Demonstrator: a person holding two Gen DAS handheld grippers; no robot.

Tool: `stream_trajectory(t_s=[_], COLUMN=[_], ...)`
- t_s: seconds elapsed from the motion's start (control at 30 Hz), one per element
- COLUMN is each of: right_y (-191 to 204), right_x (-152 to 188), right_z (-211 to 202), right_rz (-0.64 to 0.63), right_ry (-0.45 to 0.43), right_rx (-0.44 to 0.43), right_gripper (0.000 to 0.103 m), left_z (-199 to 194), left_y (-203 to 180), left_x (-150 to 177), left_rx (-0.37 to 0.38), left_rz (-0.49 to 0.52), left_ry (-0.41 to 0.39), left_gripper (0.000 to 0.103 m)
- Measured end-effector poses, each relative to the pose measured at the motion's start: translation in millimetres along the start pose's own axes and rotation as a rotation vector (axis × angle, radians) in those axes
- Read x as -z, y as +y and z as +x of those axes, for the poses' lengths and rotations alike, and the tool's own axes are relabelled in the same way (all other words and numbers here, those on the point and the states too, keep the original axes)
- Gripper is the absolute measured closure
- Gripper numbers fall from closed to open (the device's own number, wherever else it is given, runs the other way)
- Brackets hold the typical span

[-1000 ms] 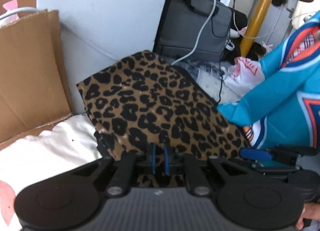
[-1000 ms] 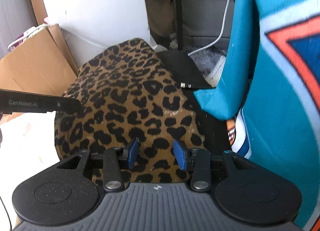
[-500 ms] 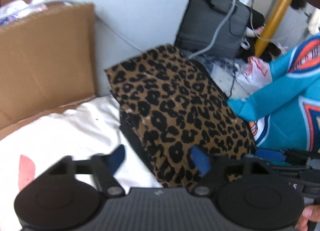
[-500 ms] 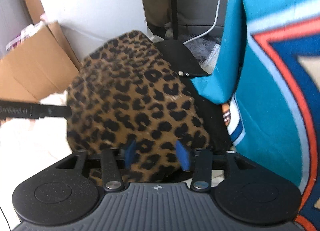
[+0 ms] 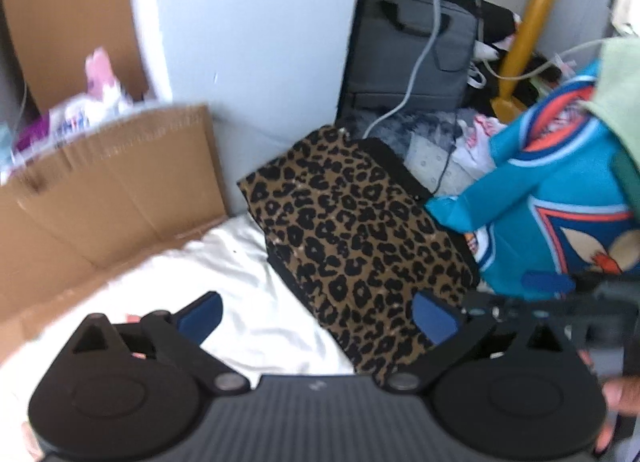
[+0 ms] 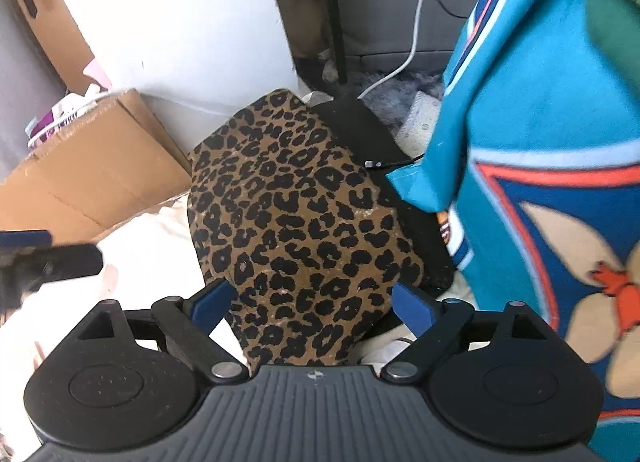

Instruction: Fold clothes

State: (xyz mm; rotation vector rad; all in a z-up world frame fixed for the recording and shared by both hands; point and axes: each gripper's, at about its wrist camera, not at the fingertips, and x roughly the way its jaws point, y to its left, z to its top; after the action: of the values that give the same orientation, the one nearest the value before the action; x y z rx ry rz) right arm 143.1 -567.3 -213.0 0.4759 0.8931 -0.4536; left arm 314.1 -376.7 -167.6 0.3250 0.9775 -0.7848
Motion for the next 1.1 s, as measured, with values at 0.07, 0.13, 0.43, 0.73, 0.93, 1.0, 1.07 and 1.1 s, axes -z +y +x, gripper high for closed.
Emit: stream_trajectory(t_s=[0.07, 0.13, 0.43, 0.73, 0.93, 1.0, 1.07, 1.1], right_y=[1, 2, 26, 52, 77, 84, 94, 98], right_x=[-7, -14, -37, -50, -45, -41, -35, -32], right_z=[-16, -36, -127, -205, -256, -268, -280, -285], right_rz=[0.02, 0.052, 0.045, -0.002, -0.016, -0.018, -0.024, -0.029], right_ry=[-0.002, -0.022, -0.007, 0.034, 0.029, 0.028, 0.033, 0.034], right_rx=[-0.015, -0.019, -0.067, -0.092, -0.149, -0.165, -0.178, -0.182], right_gripper=[0.01, 0.008, 0.002, 0.001, 0.001, 0.001, 0.001, 0.001], left_z=[-20, -45, -175, -289, -366, -389, -408, -417], left_y=[5, 6, 11, 39, 76, 89, 102, 108], left_x=[-5, -10, -26, -11, 14, 26, 40, 48], left_rx=[0.016, 0.003, -0.048, -0.103, -0.191, -0.22, -0.233, -0.234], left_rz=[-0.051, -0.062, -0.097, -0.171, -0.236, -0.259, -0.294, -0.31], left_ry=[0.013, -0.007, -0.137, -0.152, -0.179, -0.194, -0.207, -0.216], left_gripper=[0.001, 0.0, 0.0, 0.0, 0.0, 0.0, 0.0, 0.0])
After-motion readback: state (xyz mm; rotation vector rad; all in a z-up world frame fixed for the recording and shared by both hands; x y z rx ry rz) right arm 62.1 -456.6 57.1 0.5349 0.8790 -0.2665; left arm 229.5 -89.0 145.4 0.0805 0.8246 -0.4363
